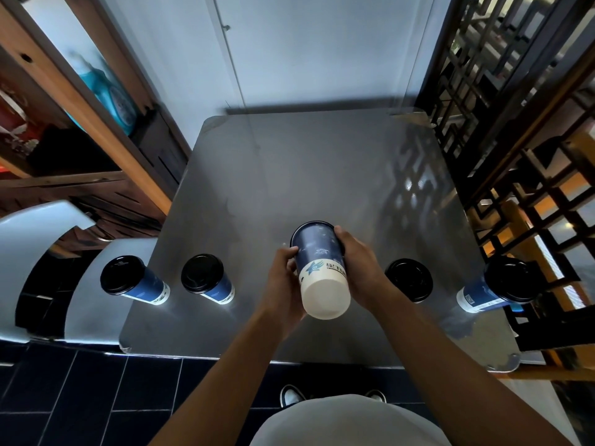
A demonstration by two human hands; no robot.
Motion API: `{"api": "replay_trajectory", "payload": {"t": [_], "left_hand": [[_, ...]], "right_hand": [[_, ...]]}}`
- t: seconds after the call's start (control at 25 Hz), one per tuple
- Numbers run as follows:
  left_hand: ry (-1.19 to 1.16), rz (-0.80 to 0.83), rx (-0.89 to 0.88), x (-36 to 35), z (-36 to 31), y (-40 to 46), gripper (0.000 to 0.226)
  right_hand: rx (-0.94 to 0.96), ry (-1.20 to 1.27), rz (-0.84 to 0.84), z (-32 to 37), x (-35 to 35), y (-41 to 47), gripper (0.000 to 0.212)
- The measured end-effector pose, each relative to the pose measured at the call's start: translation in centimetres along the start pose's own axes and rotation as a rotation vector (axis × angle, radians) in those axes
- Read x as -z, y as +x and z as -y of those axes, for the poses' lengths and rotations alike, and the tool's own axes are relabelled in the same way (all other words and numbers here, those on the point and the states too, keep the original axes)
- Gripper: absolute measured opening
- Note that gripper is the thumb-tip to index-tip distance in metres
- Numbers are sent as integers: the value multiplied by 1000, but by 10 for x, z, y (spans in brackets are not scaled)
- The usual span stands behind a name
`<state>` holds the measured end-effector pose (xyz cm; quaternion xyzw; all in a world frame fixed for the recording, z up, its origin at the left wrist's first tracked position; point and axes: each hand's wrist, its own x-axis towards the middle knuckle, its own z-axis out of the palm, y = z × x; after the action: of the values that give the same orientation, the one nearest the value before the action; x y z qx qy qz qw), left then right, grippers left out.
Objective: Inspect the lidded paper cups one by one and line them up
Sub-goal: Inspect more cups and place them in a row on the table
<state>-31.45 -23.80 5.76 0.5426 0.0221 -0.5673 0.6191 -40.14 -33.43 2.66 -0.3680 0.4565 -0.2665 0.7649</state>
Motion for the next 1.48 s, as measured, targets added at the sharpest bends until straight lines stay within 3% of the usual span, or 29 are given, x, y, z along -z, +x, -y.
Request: {"api": "replay_trajectory", "payload": {"t": [0.16,0.36,0.52,0.64,0.8,1.0,1.16,1.24,1.36,1.48], "left_hand": [[152,-76,-17,2,0,6,39],[247,-9,-8,1,2,3,82],[172,15,-45,0,-3,3,45],[102,5,-14,0,-2,6,46],[95,8,-5,-2,-3,4,54],[119,21,-8,-5,-3,4,55],[125,22,-92,-6,-5,1,62],[122,25,-95,-6,-6,-1,54],[83,37,-61,-5,-6,-1,55],[60,29,-35,-5,-7,-4,47]], "right_hand": [[62,-63,14,-2,2,2,30],[102,-131,29,-3,2,3,46],[76,-114,-16,-5,2,3,37],[68,-75,11,-10,2,2,55],[73,-65,24,-6,-1,0,63],[78,-117,-1,-6,3,8,43],[103,-148,8,-5,1,7,56],[95,-152,13,-5,2,8,58],[89,-153,5,-5,5,9,35],[74,-146,8,-8,6,11,36]]}}
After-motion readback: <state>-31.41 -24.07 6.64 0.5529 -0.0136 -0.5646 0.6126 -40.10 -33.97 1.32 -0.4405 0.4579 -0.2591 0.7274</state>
